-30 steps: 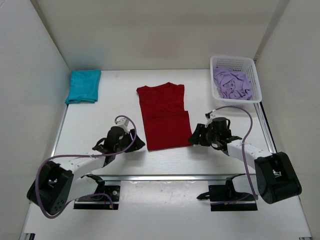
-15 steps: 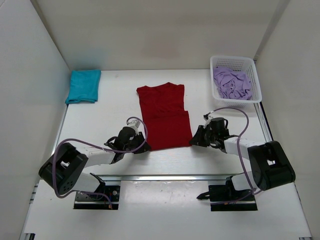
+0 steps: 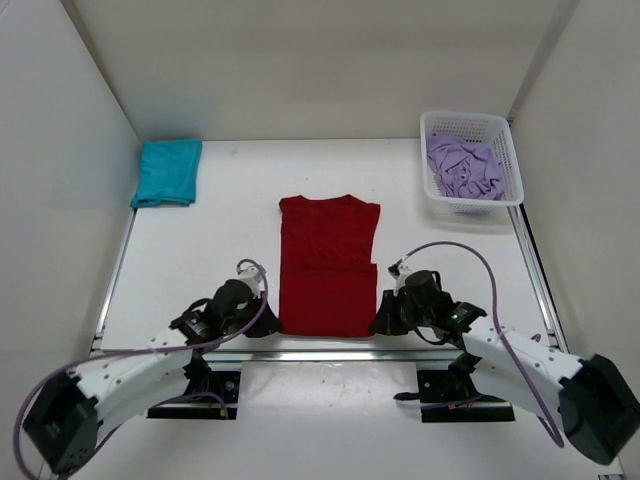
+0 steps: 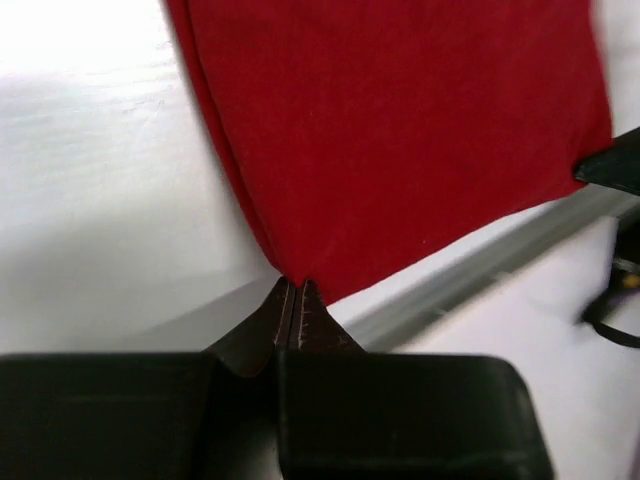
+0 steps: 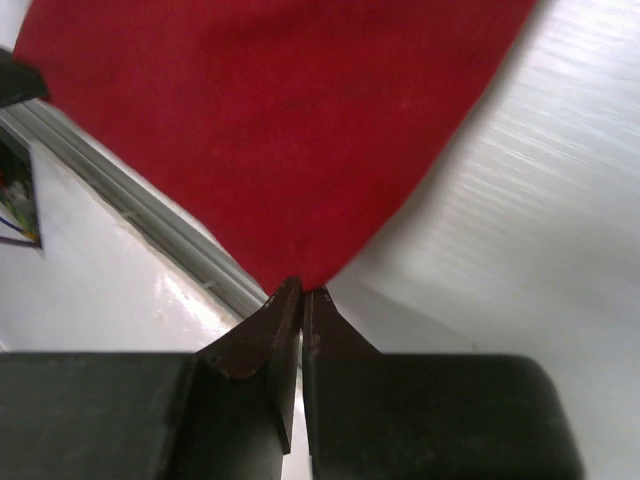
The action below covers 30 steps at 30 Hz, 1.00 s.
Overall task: Fold and stack the t-shirts
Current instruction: Grab one side of the 2/3 rectangular tshirt with both arms, then fold the long partially folded tshirt into a neat square
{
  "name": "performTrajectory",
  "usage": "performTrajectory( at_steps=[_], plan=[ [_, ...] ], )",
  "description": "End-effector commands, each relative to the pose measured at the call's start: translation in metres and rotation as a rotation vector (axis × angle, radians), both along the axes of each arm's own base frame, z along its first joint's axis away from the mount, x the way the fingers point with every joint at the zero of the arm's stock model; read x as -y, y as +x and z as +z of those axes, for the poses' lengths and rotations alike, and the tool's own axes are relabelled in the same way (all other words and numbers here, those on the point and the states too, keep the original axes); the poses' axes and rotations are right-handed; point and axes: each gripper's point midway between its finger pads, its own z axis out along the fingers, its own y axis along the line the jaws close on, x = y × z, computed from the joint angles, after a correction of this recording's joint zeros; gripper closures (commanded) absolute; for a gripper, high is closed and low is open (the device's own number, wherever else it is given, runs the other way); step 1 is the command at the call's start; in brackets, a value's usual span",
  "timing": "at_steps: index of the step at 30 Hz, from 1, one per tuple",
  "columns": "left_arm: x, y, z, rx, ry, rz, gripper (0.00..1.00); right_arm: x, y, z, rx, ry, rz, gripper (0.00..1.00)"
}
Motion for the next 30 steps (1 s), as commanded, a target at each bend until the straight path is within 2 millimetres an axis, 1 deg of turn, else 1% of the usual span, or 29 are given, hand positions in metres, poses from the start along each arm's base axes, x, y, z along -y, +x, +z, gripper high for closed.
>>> performTrajectory(
  at_steps=[1,2,3,4,5,6,7,8,9,10,11,12,13,14,15,16,17,18,19,20,21,22,24,25,26,27,28,29,30],
  plan=[
    [-0.018,-0.011,0.023,-0.033,-0.012,0.049,1.0,0.008,0.005,0.028,0.01,-0.001,-0.088,1.0],
    [-0.014,0.0,0.048,0.019,-0.045,0.046,1.0,0.007,0.012,0.042,0.033,0.023,-0.089,1.0],
    [-0.015,0.015,0.068,0.061,-0.059,0.068,1.0,0.008,0.029,0.062,0.085,0.043,-0.09,1.0],
    [-0.015,0.03,0.08,0.072,-0.071,0.087,1.0,0.009,0.051,0.088,0.161,0.066,-0.096,1.0],
    [-0.008,0.045,0.1,0.117,-0.079,0.067,1.0,0.015,0.075,0.101,0.196,0.05,-0.121,1.0],
    [-0.004,0.062,0.125,0.172,-0.111,0.069,1.0,0.013,0.085,0.098,0.173,0.041,-0.107,1.0],
    [0.0,0.083,0.138,0.209,-0.117,0.083,1.0,0.014,0.11,0.113,0.215,0.052,-0.118,1.0],
    [0.004,0.111,0.159,0.263,-0.138,0.104,1.0,0.016,0.136,0.122,0.241,0.054,-0.145,1.0],
    [0.005,0.132,0.155,0.263,-0.109,0.132,1.0,0.018,0.159,0.141,0.292,0.068,-0.162,1.0],
    [0.011,0.157,0.163,0.281,-0.116,0.139,1.0,0.02,0.185,0.148,0.298,0.068,-0.179,1.0],
    [0.003,0.182,0.181,0.311,-0.138,0.191,1.0,0.017,0.201,0.136,0.264,0.059,-0.176,1.0],
    [0.005,0.206,0.176,0.293,-0.141,0.211,1.0,0.02,0.224,0.155,0.311,0.064,-0.199,1.0],
    [0.004,0.228,0.158,0.257,-0.116,0.243,1.0,0.024,0.251,0.154,0.305,0.059,-0.219,1.0],
    [0.002,0.246,0.166,0.274,-0.116,0.261,1.0,0.02,0.264,0.14,0.265,0.06,-0.21,1.0],
    [0.003,0.261,0.141,0.221,-0.089,0.27,1.0,0.022,0.283,0.153,0.288,0.085,-0.22,1.0],
    [0.002,0.279,0.126,0.189,-0.059,0.287,1.0,0.024,0.304,0.15,0.284,0.079,-0.232,0.99],
    [0.005,0.295,0.135,0.214,-0.056,0.286,1.0,0.023,0.315,0.131,0.237,0.073,-0.233,1.0],
    [0.0,0.311,0.122,0.186,-0.033,0.321,1.0,0.024,0.332,0.123,0.222,0.068,-0.235,1.0],
    [-0.009,0.322,0.104,0.158,-0.025,0.35,1.0,0.026,0.345,0.129,0.231,0.055,-0.246,1.0],
    [-0.009,0.329,0.102,0.162,-0.021,0.359,0.96,0.027,0.356,0.111,0.2,0.036,-0.258,0.99],
    [-0.01,0.339,0.096,0.149,-0.039,0.377,0.92,0.027,0.367,0.105,0.184,0.028,-0.256,1.0],
    [-0.015,0.345,0.089,0.134,-0.047,0.393,0.88,0.028,0.374,0.111,0.182,0.033,-0.255,0.99],
    [-0.02,0.357,0.095,0.134,-0.094,0.416,0.7,0.025,0.387,0.108,0.179,0.025,-0.248,0.89],
    [-0.024,0.363,0.103,0.159,-0.108,0.432,0.68,0.023,0.393,0.116,0.205,0.026,-0.255,0.8],
    [-0.025,0.364,0.12,0.202,-0.136,0.435,0.62,0.023,0.393,0.12,0.22,0.023,-0.246,0.7],
    [-0.033,0.366,0.124,0.218,-0.135,0.478,0.59,0.024,0.394,0.126,0.24,0.021,-0.254,0.62],
    [-0.037,0.368,0.141,0.27,-0.142,0.494,0.59,0.024,0.394,0.128,0.248,0.011,-0.256,0.6],
    [-0.037,0.365,0.152,0.295,-0.148,0.495,0.6,0.021,0.39,0.135,0.256,0.013,-0.252,0.57],
    [-0.031,0.361,0.155,0.3,-0.147,0.476,0.6,0.023,0.388,0.152,0.299,0.023,-0.259,0.55]
  ],
)
